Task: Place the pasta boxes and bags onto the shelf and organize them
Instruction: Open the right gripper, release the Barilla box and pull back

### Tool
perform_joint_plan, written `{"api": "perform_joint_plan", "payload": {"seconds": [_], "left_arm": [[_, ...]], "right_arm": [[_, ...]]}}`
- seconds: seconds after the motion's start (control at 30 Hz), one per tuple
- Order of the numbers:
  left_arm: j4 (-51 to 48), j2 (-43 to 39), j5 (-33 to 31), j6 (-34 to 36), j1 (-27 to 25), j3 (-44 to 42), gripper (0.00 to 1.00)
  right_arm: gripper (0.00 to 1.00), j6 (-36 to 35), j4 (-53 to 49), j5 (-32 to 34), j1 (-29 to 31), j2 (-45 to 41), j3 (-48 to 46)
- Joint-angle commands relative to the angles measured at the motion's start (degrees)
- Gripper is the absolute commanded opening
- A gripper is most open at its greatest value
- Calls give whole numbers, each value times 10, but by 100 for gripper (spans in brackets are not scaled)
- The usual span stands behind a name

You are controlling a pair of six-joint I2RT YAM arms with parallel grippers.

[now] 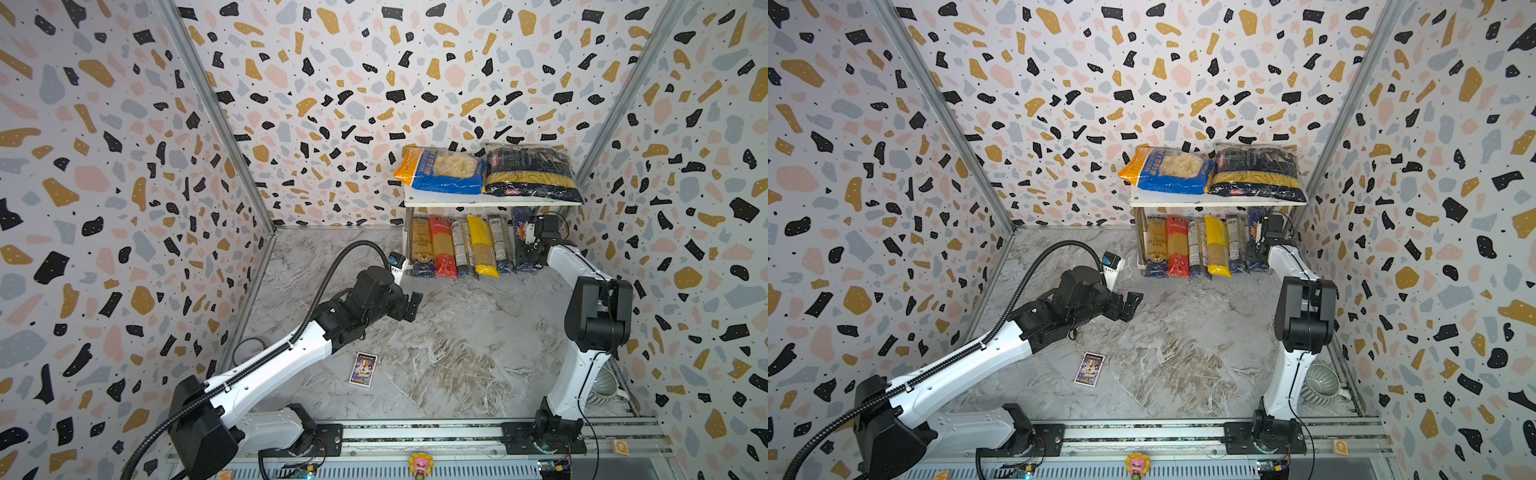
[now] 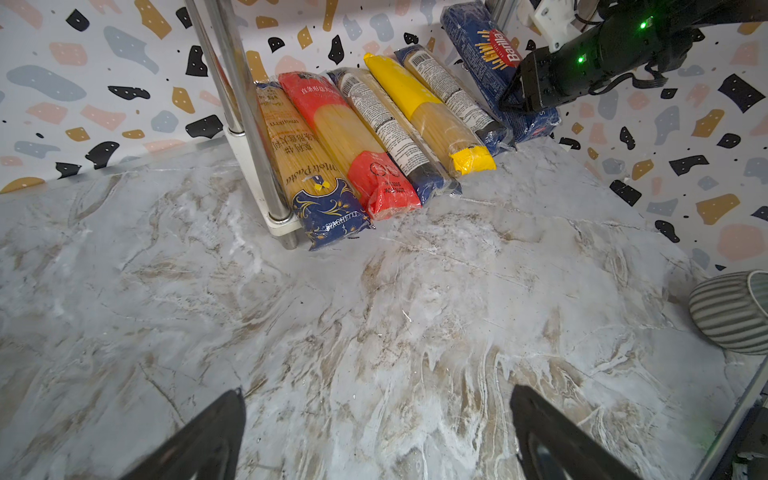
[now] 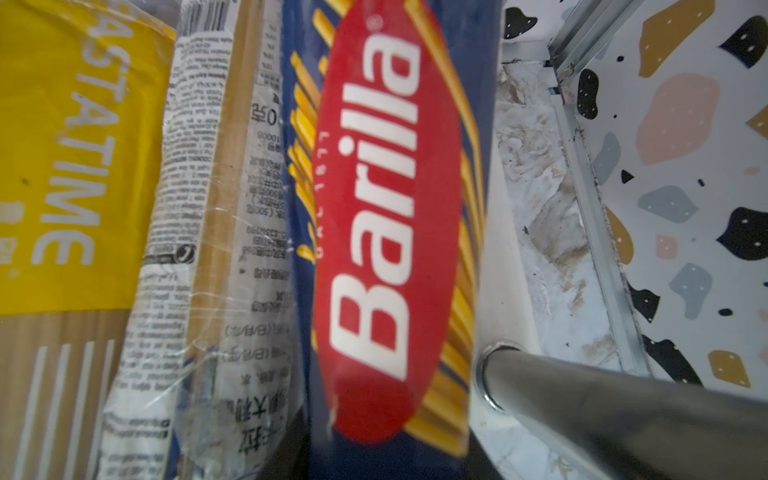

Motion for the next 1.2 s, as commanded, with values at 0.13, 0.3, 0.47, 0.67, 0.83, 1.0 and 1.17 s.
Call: {"api": "perform_joint_plan", "payload": {"seconds": [0.13, 0.3, 0.47, 0.67, 0.83, 1.0, 1.17], "left_arm": [[27, 2, 18, 6, 6, 19, 100], [26, -5, 19, 4, 8, 16, 100], [22, -16, 15, 3, 8, 10, 100], [18, -42, 11, -1, 10, -8, 100], [24, -65, 8, -1, 12, -37, 99], [31, -80, -39, -17, 19, -81, 99], [12, -99, -125, -45, 19, -103, 99]], "right_arm": [[72, 3, 45, 27, -1, -21, 54], [73, 8, 37, 31, -1, -31, 49], [74, 22, 20, 20, -1, -52, 35], [74, 47, 3, -17, 1, -104, -19], [74, 59, -12, -21, 14, -160, -88], [76, 74, -5, -39, 35, -257, -200], [98, 79, -1, -18, 83, -384, -296]]}}
